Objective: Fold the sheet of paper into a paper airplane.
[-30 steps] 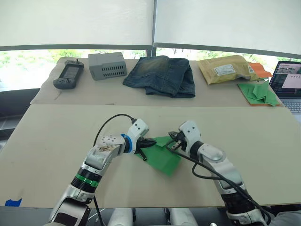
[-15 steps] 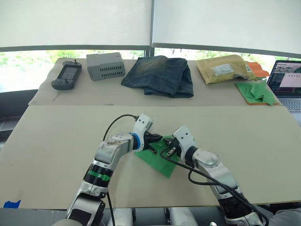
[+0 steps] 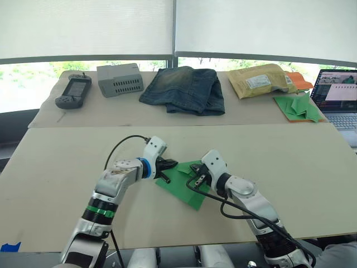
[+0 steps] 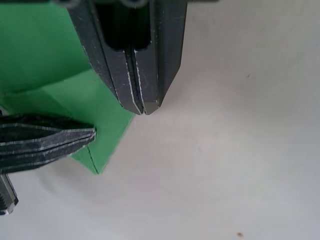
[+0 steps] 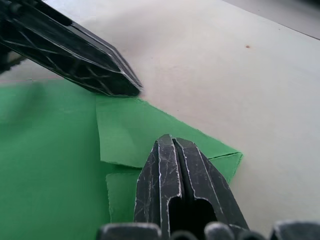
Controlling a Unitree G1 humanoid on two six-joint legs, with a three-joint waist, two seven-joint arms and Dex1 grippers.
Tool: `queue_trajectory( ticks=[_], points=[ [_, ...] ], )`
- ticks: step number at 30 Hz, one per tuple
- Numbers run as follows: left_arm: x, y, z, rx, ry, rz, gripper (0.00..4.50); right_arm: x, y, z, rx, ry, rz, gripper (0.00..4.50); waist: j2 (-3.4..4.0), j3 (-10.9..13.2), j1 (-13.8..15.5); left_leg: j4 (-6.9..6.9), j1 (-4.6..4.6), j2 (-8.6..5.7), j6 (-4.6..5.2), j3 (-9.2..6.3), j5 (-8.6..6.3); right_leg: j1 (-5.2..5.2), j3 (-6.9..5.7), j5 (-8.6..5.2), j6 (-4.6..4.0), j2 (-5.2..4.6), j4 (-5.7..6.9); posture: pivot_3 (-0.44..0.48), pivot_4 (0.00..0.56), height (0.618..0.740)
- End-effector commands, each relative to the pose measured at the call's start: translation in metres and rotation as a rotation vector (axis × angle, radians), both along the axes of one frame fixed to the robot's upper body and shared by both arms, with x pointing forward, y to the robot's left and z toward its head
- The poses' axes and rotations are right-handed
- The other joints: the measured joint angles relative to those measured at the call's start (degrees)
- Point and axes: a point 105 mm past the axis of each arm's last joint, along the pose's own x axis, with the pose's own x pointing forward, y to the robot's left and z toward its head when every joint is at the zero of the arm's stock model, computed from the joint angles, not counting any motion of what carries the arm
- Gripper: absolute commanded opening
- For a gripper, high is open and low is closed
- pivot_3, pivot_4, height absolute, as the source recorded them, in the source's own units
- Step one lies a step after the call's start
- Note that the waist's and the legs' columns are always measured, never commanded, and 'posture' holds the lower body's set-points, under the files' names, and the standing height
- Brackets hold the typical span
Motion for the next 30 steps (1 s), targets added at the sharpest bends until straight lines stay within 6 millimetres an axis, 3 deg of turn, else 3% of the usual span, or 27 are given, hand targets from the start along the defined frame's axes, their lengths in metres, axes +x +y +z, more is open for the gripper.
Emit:
queue_trajectory(
  ticks=[1,9,13,20,30],
  points=[
    [-0.015,0.019,-0.017,0.030,0.079,0.008,0.03,-0.003,-0.003,-0.017,-0.031,0.064,0.001,0.00,0.01,0.0,0.0,-0.04,0.04,0.02,0.00,0.02,0.00,0.02,0.00,-0.01,-0.02,0.00,0.00,0.000,0.150,0.728],
    [-0.011,0.022,0.005,-0.042,-0.010,-0.007,0.03,-0.001,0.005,-0.010,-0.011,0.039,0.038,0.00,0.00,0.0,0.2,-0.18,0.18,0.02,0.00,0.05,0.00,0.05,0.00,-0.04,-0.07,-0.02,0.01,0.000,0.150,0.728],
    [-0.016,0.023,0.007,-0.049,-0.004,-0.050,0.03,0.004,0.005,0.019,0.026,-0.053,0.074,0.00,0.01,0.0,0.2,-0.19,0.06,0.02,0.00,0.07,0.00,-0.09,0.00,-0.04,-0.09,0.01,0.02,0.000,0.150,0.728],
    [-0.042,0.025,-0.014,0.009,0.115,-0.137,0.03,0.001,-0.013,0.059,-0.006,-0.123,0.140,0.00,0.09,0.1,0.3,-0.21,-0.21,-0.03,0.00,0.03,0.00,-0.23,0.00,-0.03,-0.12,-0.04,-0.09,0.000,0.150,0.728],
    [-0.069,0.011,-0.001,-0.109,0.202,-0.252,0.03,-0.003,-0.052,0.054,-0.126,-0.075,0.092,0.00,0.08,0.1,0.5,-0.38,-0.23,-0.07,-0.01,0.08,-0.04,-0.19,-0.01,-0.08,-0.10,-0.06,-0.29,0.000,0.150,0.728]
  ],
)
